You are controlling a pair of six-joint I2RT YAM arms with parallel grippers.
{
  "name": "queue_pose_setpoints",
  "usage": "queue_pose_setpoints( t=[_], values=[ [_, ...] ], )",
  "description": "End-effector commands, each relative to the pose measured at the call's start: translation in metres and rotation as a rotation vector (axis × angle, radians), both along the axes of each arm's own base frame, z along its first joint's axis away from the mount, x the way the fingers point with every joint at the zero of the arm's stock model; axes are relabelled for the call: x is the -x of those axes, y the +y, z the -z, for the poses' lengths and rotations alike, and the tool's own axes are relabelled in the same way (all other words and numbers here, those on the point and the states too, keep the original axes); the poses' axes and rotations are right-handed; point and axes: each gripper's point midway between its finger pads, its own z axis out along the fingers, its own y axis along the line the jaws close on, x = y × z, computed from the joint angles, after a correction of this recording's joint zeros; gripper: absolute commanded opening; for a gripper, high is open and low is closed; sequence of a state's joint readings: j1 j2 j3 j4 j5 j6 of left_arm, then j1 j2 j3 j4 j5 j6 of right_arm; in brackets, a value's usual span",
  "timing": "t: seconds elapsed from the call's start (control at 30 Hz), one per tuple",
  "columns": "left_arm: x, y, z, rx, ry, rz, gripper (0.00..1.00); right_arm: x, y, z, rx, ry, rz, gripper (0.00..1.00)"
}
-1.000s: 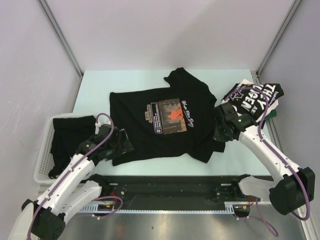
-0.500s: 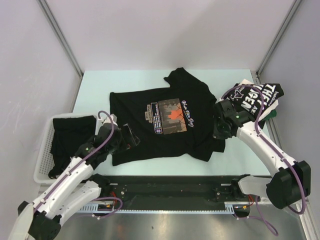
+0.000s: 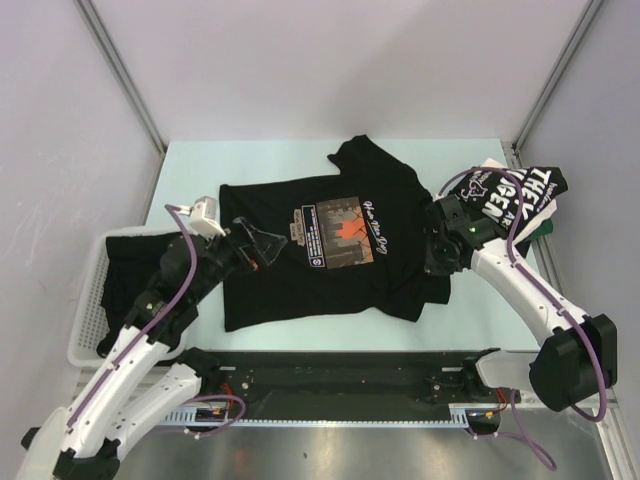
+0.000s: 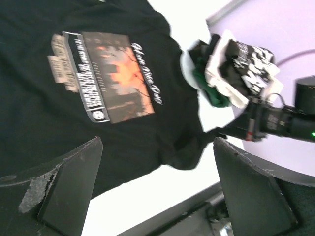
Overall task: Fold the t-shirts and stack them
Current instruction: Grap the side of the flattened tshirt closest away from the robot with both arms
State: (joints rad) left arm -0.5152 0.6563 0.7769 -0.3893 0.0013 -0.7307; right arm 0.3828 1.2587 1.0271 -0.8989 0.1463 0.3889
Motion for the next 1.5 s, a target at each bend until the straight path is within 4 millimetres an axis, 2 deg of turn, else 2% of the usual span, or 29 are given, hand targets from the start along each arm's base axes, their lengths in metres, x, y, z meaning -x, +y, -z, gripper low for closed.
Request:
queue_pose_setpoints(
  t=[0.0,0.03,0.1,0.13,0.17,0.23,0.27,0.3,0.33,0.37,0.47,0.6,0.63,0.67,0.7,0.73,0.8,1.03,1.17,1.27,1.47],
  values=[
    [0.002,-0.026,-0.021,0.147,-0.034,0.099,1.00,-0.015,0.004,-0.018,-0.019,-0.061,-0.011,0.00],
    [0.002,-0.019,-0.025,0.209,-0.017,0.037,1.00,-0.015,0.004,-0.019,-0.016,-0.065,-0.014,0.00],
    [0.001,-0.007,-0.009,0.250,0.022,-0.050,1.00,-0.015,0.003,-0.020,-0.013,-0.066,-0.013,0.00],
    [0.004,0.002,-0.016,0.276,-0.031,-0.080,0.99,-0.014,0.003,-0.020,-0.014,-0.064,-0.012,0.00],
    [0.004,0.007,-0.014,0.282,-0.049,-0.102,1.00,-0.013,0.002,-0.021,-0.012,-0.066,-0.012,0.00],
    [0.005,0.018,0.003,0.225,-0.008,-0.155,1.00,-0.013,0.003,-0.021,-0.017,-0.067,-0.013,0.00],
    [0.009,0.031,0.033,0.130,0.093,-0.211,1.00,-0.013,0.003,-0.020,-0.017,-0.064,-0.014,0.00],
    [0.011,0.035,0.039,0.097,0.130,-0.228,1.00,-0.014,0.004,-0.020,-0.017,-0.062,-0.016,0.00],
    [0.011,0.038,0.057,0.017,0.183,-0.232,0.99,-0.014,0.005,-0.019,-0.020,-0.060,-0.016,0.00],
    [0.018,0.051,0.082,-0.077,0.270,-0.278,0.99,-0.015,0.005,-0.019,-0.024,-0.060,-0.016,0.00],
    [0.033,0.066,0.128,-0.209,0.467,-0.341,0.96,-0.016,0.008,-0.017,-0.031,-0.057,-0.022,0.00],
    [0.043,0.061,0.160,-0.248,0.562,-0.309,0.90,-0.017,0.008,-0.019,-0.030,-0.065,-0.023,0.00],
    [0.044,0.063,0.162,-0.249,0.565,-0.323,0.86,-0.016,0.006,-0.019,-0.025,-0.063,-0.021,0.00],
    [0.049,0.068,0.167,-0.263,0.587,-0.338,0.87,-0.016,0.006,-0.019,-0.025,-0.066,-0.024,0.00],
    [0.052,0.071,0.173,-0.271,0.600,-0.354,0.89,-0.015,0.006,-0.019,-0.023,-0.065,-0.023,0.00],
    [0.054,0.076,0.176,-0.280,0.605,-0.376,0.97,-0.015,0.005,-0.020,-0.022,-0.065,-0.021,0.00],
    [0.064,0.084,0.183,-0.294,0.649,-0.416,0.99,-0.015,0.005,-0.020,-0.019,-0.068,-0.022,0.00],
    [0.088,0.104,0.203,-0.394,0.812,-0.527,0.99,-0.014,0.003,-0.021,-0.017,-0.069,-0.018,0.00],
    [0.082,0.093,0.208,-0.378,0.788,-0.489,0.95,-0.015,0.003,-0.020,-0.012,-0.067,-0.026,0.00],
    [0.087,0.095,0.220,-0.373,0.811,-0.512,0.91,-0.014,0.002,-0.021,-0.007,-0.067,-0.031,0.00],
    [0.087,0.100,0.226,-0.434,0.807,-0.537,0.86,-0.012,-0.002,-0.018,0.004,-0.051,-0.029,0.00]
  ],
)
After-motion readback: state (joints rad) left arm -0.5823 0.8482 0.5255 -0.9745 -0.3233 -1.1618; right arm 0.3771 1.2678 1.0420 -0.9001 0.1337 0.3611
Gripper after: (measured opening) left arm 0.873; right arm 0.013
